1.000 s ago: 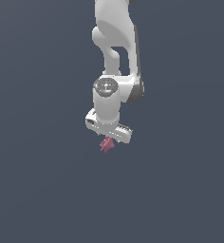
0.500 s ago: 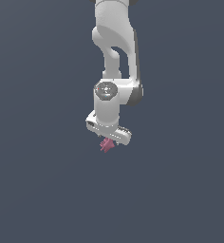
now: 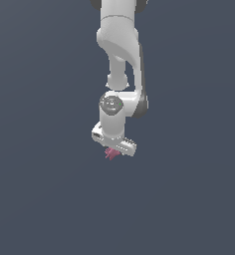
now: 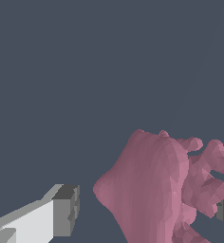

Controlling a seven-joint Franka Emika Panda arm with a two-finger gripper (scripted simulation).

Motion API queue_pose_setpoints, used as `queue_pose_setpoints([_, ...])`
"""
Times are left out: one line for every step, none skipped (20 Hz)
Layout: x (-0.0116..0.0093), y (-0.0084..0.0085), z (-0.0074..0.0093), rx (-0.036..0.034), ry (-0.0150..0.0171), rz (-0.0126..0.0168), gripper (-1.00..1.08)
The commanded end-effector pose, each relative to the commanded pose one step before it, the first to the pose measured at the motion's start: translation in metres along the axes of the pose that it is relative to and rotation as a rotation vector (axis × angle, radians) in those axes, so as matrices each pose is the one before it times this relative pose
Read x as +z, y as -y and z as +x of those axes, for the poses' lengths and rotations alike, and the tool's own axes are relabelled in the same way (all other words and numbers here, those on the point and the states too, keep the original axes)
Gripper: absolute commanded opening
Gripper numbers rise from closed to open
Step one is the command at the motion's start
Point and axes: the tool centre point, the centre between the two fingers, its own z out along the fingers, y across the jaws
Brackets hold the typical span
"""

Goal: Pick up the object and move it to a goal position.

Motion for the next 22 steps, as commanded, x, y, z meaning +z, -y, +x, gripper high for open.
queue_pose_setpoints([0.00098, 0.00032, 0.00079, 0.00022, -0.00146, 0.00070, -1.00])
queue_pose_setpoints([0.00000, 0.00000, 0.00000, 0.00000, 0.00000, 0.00000, -1.00])
queue_pose_setpoints([0.00000, 0.00000, 0.00000, 0.00000, 0.00000, 0.00000, -1.00])
queue_pose_setpoints([0.00000, 0.00000, 0.00000, 0.00000, 0.00000, 0.00000, -1.00])
queue_pose_setpoints([0.00000, 0.00000, 0.00000, 0.00000, 0.00000, 0.00000, -1.00])
queue_pose_setpoints([0.00000, 0.00000, 0.00000, 0.00000, 0.00000, 0.00000, -1.00])
queue_pose_setpoints([0.00000, 0.00000, 0.00000, 0.00000, 0.00000, 0.00000, -1.00])
queue_pose_setpoints([0.00000, 0.00000, 0.00000, 0.00000, 0.00000, 0.00000, -1.00])
queue_pose_setpoints([0.00000, 0.00000, 0.00000, 0.00000, 0.00000, 0.00000, -1.00])
queue_pose_setpoints([0.00000, 0.00000, 0.00000, 0.00000, 0.00000, 0.00000, -1.00])
queue_pose_setpoints([-0.00056, -0.00034, 0.00041, 0.00061, -0.00075, 0.00010, -1.00])
queue_pose_setpoints([-0.00031, -0.00022, 0.00018, 0.00000, 0.00000, 0.00000, -1.00])
queue_pose_setpoints([-0.00094, -0.00066, 0.00053, 0.00000, 0.00000, 0.00000, -1.00])
queue_pose_setpoints([-0.00157, -0.00109, 0.00089, 0.00000, 0.00000, 0.00000, -1.00])
queue_pose_setpoints([-0.00220, -0.00153, 0.00124, 0.00000, 0.00000, 0.00000, -1.00])
queue_pose_setpoints([-0.00281, -0.00195, 0.00159, 0.00000, 0.00000, 0.00000, -1.00])
queue_pose_setpoints([-0.00341, -0.00237, 0.00193, 0.00000, 0.00000, 0.00000, -1.00])
queue_pose_setpoints([-0.00399, -0.00277, 0.00226, 0.00000, 0.00000, 0.00000, -1.00])
queue_pose_setpoints([-0.00457, -0.00316, 0.00259, 0.00000, 0.00000, 0.00000, -1.00])
queue_pose_setpoints([-0.00512, -0.00354, 0.00291, 0.00000, 0.00000, 0.00000, -1.00])
queue_pose_setpoints([-0.00566, -0.00391, 0.00322, 0.00000, 0.00000, 0.00000, -1.00])
queue_pose_setpoints([-0.00618, -0.00427, 0.00352, 0.00000, 0.00000, 0.00000, -1.00])
